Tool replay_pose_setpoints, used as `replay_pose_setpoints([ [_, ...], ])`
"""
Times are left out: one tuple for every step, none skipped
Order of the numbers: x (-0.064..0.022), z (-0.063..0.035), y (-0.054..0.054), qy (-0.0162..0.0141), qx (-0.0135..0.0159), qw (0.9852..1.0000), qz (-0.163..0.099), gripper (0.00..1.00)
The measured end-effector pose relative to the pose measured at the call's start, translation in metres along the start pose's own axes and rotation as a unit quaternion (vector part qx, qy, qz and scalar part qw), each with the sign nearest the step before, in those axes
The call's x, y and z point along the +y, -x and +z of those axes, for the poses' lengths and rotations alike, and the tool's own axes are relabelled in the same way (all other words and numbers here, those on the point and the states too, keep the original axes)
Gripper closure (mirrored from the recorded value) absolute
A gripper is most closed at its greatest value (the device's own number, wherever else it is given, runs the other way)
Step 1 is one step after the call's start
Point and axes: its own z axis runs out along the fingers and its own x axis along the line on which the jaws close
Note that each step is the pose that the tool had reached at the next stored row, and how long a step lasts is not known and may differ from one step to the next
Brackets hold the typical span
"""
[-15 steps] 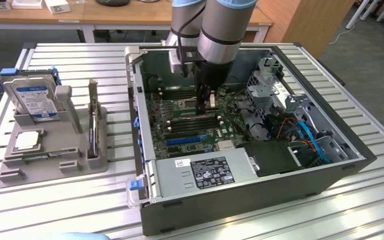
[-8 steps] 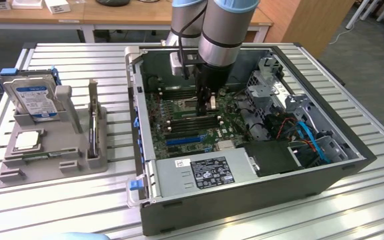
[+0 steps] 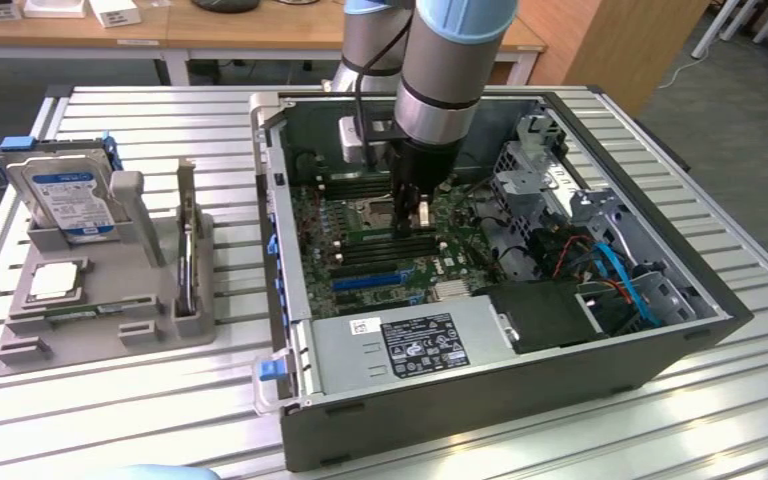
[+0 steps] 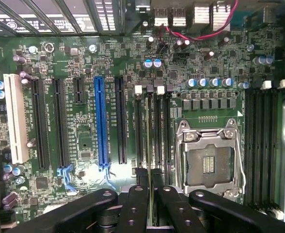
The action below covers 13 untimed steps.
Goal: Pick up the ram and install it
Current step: 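Insert the ram into the slot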
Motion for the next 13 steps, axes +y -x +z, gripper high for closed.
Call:
replay_pose_setpoints([
  [0.0,0.0013,-0.0001,-0.0004,0.0,1.0,0.0,0.86],
  [0.0,0.0024,-0.0002,-0.0008,-0.0001,1.0,0.0,0.86],
  [0.0,0.0026,-0.0002,-0.0009,0.0,1.0,0.0,0.86],
  [0.0,0.0026,-0.0002,-0.0009,0.0,1.0,0.0,0.86],
  [0.0,0.0026,-0.0002,-0.0009,0.0,1.0,0.0,0.86],
  [0.0,0.0026,-0.0002,-0.0009,0.0,1.0,0.0,0.86],
  [0.0,0.0026,-0.0002,-0.0009,0.0,1.0,0.0,0.86],
  [0.0,0.0027,-0.0002,-0.0009,0.0,1.0,0.0,0.86],
  [0.0,0.0028,-0.0002,-0.0009,0.0,1.0,0.0,0.86],
  [0.0,0.003,-0.0002,-0.0009,-0.0001,1.0,0.0,0.86],
  [0.0,0.0034,-0.0002,-0.001,-0.0002,1.0,0.0,0.86],
  [0.0,0.0037,-0.0003,-0.0009,-0.0001,1.0,0.0,0.86],
  [0.0001,0.0039,-0.0003,-0.0009,0.0,1.0,0.0,0.86],
])
